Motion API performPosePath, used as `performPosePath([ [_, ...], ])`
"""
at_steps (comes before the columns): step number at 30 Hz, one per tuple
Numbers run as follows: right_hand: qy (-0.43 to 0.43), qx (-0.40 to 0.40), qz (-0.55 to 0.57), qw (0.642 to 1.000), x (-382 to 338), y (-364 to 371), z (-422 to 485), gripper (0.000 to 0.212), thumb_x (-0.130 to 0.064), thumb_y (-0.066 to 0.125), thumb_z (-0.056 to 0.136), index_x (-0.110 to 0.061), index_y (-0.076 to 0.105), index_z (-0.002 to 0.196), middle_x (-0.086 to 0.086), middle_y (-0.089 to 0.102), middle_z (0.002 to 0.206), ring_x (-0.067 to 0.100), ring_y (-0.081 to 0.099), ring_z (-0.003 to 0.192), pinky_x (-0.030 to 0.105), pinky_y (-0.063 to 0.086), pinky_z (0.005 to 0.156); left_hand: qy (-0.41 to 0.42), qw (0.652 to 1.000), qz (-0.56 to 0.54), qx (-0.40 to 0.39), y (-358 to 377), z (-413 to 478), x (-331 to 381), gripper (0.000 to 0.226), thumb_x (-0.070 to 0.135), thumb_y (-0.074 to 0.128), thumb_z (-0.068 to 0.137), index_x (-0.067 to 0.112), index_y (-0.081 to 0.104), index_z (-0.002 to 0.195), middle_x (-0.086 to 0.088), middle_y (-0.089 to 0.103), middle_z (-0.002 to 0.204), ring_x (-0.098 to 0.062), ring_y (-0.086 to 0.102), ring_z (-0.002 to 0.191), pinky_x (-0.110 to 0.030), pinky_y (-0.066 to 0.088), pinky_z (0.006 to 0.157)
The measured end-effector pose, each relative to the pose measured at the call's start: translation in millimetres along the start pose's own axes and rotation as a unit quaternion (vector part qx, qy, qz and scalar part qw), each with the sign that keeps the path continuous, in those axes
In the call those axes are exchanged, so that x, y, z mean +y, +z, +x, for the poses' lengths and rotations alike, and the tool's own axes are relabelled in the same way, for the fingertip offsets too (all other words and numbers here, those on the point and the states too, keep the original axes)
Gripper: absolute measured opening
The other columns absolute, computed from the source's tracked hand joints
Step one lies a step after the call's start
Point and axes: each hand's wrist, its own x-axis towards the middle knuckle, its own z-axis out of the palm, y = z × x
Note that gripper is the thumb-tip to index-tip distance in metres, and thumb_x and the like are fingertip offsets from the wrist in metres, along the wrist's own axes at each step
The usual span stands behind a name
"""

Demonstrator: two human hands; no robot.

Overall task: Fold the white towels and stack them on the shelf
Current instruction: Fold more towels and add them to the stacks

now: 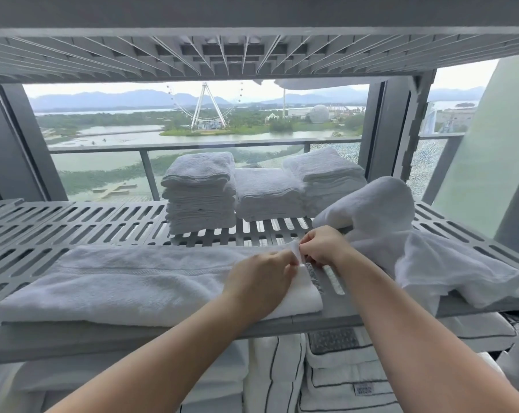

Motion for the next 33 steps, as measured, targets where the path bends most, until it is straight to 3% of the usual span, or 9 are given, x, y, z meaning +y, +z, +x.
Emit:
performPosePath([
  [4, -0.006, 0.020, 0.035, 0.999, 4, 2, -2, 0.013, -0.018, 0.075, 0.072, -0.019, 0.073, 0.060, -0.004, 0.066, 0.054, 0.015, 0.058, 0.056, 0.031, 0.050, 0.059, 0.020, 0.974, 0.024, -0.222, 5, 11, -5, 0.073, 0.063, 0.043, 0.096, 0.024, 0.028, 0.155, 0.005, 0.015, 0.167, -0.014, 0.011, 0.153, -0.039, 0.011, 0.124],
  [7, -0.005, 0.034, 0.036, 0.999, 5, 3, -4, 0.013, -0.021, 0.074, 0.072, -0.020, 0.073, 0.060, -0.004, 0.066, 0.052, 0.013, 0.056, 0.052, 0.027, 0.048, 0.055, 0.008, 0.979, 0.020, -0.205, 1, 10, -7, 0.102, 0.076, 0.051, 0.084, 0.023, 0.010, 0.160, -0.001, 0.004, 0.168, -0.018, 0.004, 0.154, -0.044, 0.008, 0.125],
  [9, -0.001, 0.034, 0.030, 0.999, 3, 2, -6, 0.015, -0.021, 0.072, 0.071, -0.020, 0.071, 0.056, -0.006, 0.065, 0.049, 0.012, 0.056, 0.050, 0.026, 0.047, 0.054, 0.036, 0.996, 0.030, -0.081, -3, 4, -2, 0.091, 0.073, 0.063, 0.077, 0.027, 0.034, 0.150, 0.000, 0.027, 0.161, -0.022, 0.024, 0.148, -0.040, 0.023, 0.120],
  [12, 0.008, 0.021, 0.020, 1.000, 2, 1, -9, 0.015, -0.019, 0.068, 0.067, -0.019, 0.073, 0.053, -0.008, 0.064, 0.048, 0.012, 0.054, 0.047, 0.026, 0.045, 0.049, 0.072, 0.996, 0.011, 0.048, -3, -4, 7, 0.042, 0.064, 0.072, 0.075, 0.034, 0.064, 0.103, 0.008, 0.044, 0.146, -0.016, 0.040, 0.136, -0.035, 0.036, 0.108],
  [14, 0.012, 0.021, 0.026, 0.999, 2, 1, -9, 0.014, -0.018, 0.066, 0.069, -0.018, 0.075, 0.059, -0.007, 0.064, 0.049, 0.015, 0.056, 0.049, 0.028, 0.049, 0.051, 0.038, 0.999, -0.013, 0.010, 1, -9, 11, 0.026, 0.058, 0.071, 0.080, 0.034, 0.069, 0.089, 0.007, 0.039, 0.153, -0.016, 0.037, 0.139, -0.035, 0.037, 0.109],
  [21, -0.002, 0.053, 0.039, 0.998, 5, 8, -10, 0.019, -0.015, 0.067, 0.069, -0.018, 0.071, 0.051, -0.002, 0.064, 0.048, 0.014, 0.052, 0.048, 0.027, 0.045, 0.053, 0.019, 0.996, -0.003, -0.084, 15, -15, 14, 0.028, 0.042, 0.048, 0.100, 0.021, 0.065, 0.109, 0.006, 0.031, 0.157, -0.019, 0.032, 0.142, -0.040, 0.026, 0.116],
  [25, -0.013, 0.068, 0.027, 0.997, 6, 10, -12, 0.015, -0.017, 0.065, 0.071, -0.014, 0.073, 0.059, -0.002, 0.067, 0.054, 0.014, 0.055, 0.053, 0.030, 0.048, 0.059, 0.010, 0.985, -0.130, -0.116, 3, -14, 17, 0.010, 0.036, 0.050, 0.100, 0.037, 0.050, 0.090, 0.006, 0.037, 0.153, -0.015, 0.034, 0.139, -0.044, 0.019, 0.119],
  [27, -0.019, 0.065, 0.019, 0.998, 3, 10, -12, 0.017, -0.017, 0.063, 0.074, -0.018, 0.069, 0.058, -0.004, 0.070, 0.061, 0.017, 0.060, 0.061, 0.031, 0.052, 0.064, 0.012, 0.984, -0.106, -0.141, 1, -16, 20, 0.010, 0.036, 0.047, 0.102, 0.035, 0.048, 0.092, 0.006, 0.039, 0.151, -0.012, 0.034, 0.138, -0.046, 0.013, 0.122],
  [33, -0.026, 0.041, 0.023, 0.999, -1, 6, -13, 0.024, -0.028, 0.061, 0.091, -0.014, 0.072, 0.075, 0.008, 0.075, 0.086, 0.028, 0.067, 0.086, 0.039, 0.054, 0.080, -0.013, 0.984, -0.152, -0.095, 2, -15, 35, 0.009, 0.028, 0.046, 0.104, 0.023, 0.052, 0.100, 0.003, 0.054, 0.133, -0.014, 0.046, 0.125, -0.047, 0.021, 0.119],
])
